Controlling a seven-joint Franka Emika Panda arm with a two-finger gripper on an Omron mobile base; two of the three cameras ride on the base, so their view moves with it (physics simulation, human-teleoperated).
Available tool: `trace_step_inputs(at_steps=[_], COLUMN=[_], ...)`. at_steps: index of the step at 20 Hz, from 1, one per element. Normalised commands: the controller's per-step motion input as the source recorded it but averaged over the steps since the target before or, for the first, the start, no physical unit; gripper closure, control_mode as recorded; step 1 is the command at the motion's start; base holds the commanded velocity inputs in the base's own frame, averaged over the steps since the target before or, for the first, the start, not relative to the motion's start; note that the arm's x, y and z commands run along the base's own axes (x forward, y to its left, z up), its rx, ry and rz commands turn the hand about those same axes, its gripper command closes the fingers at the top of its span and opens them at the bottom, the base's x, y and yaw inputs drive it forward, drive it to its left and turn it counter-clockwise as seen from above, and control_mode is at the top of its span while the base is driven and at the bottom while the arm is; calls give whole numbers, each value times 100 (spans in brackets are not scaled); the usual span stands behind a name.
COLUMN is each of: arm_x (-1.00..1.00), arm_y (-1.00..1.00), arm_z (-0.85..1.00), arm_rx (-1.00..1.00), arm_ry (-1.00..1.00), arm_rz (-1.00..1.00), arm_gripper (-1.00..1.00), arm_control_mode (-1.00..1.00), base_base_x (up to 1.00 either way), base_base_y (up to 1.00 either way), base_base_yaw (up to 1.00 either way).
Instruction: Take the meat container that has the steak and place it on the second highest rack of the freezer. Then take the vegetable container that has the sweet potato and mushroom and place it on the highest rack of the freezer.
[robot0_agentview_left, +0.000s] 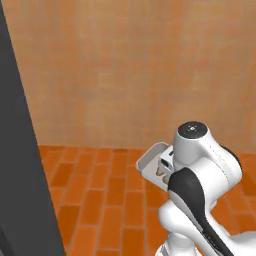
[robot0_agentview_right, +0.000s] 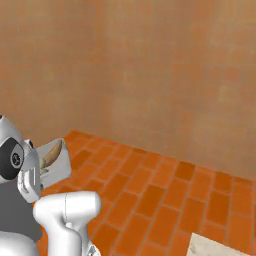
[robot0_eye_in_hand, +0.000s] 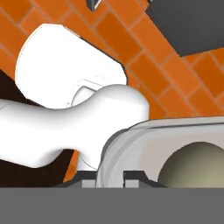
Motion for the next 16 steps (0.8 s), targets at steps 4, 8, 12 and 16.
trace_step_inputs(at_steps=[4, 8, 12, 16], arm_x=[0, 0, 0, 0], arm_y=[0, 0, 0, 0], arm_z=[0, 0, 0, 0], arm_rx=[0, 0, 0, 0], arm_ry=[0, 0, 0, 0], arm_rz=[0, 0, 0, 0], arm_gripper=[100, 100, 100, 100], arm_control_mode=[100, 100, 100, 100], base_base_x=[0, 0, 0, -2], base_base_y=[58, 61, 51, 39], base_base_yaw=[58, 54, 53, 54])
